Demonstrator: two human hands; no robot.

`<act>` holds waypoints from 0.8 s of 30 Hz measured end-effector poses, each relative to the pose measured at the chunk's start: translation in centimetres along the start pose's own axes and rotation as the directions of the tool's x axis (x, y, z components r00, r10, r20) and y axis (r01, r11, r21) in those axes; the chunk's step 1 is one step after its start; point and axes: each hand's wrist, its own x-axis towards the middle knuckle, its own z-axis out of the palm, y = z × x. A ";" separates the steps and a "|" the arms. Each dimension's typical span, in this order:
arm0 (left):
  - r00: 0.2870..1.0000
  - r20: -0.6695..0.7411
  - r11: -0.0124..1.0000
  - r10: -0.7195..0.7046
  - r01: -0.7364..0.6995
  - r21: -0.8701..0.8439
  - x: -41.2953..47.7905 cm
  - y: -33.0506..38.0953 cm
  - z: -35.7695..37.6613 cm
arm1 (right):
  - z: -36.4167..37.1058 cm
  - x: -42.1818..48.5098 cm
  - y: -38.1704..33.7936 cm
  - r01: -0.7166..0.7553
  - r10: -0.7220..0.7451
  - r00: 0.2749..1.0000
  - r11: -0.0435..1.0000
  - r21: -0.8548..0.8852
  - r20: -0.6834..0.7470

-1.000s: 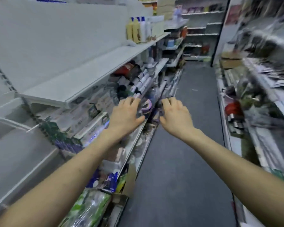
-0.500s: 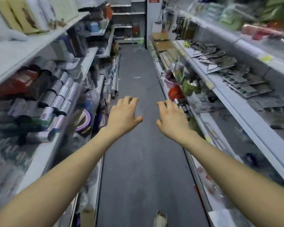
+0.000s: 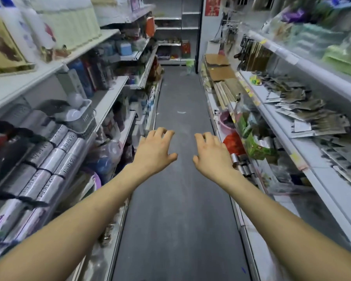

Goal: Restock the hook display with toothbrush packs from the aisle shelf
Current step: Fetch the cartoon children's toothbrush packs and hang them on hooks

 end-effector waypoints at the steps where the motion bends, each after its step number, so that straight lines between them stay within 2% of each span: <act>1: 1.000 0.000 1.000 -0.001 0.001 0.000 2.3 -0.8 0.6 | 0.6 2.4 0.3 0.001 -0.001 1.000 1.000 -0.001 0.002; 6: 0.999 0.008 0.999 0.038 -0.038 -0.024 14.9 -5.1 5.2 | 4.8 15.4 1.7 -0.056 0.056 0.998 0.998 -0.001 0.007; 13: 0.994 0.022 0.994 0.107 -0.106 -0.036 31.7 -11.1 8.5 | 7.4 30.5 4.5 -0.256 0.257 0.966 0.966 -0.022 0.025; 17: 0.981 0.021 0.979 0.195 -0.194 -0.056 41.0 -11.4 9.6 | 7.3 37.7 7.5 -0.361 0.360 0.932 0.933 -0.006 -0.027; 24: 0.952 0.008 0.950 0.307 -0.306 -0.063 56.7 -9.8 13.6 | 8.8 49.9 14.5 -0.431 0.428 0.898 0.903 -0.005 -0.106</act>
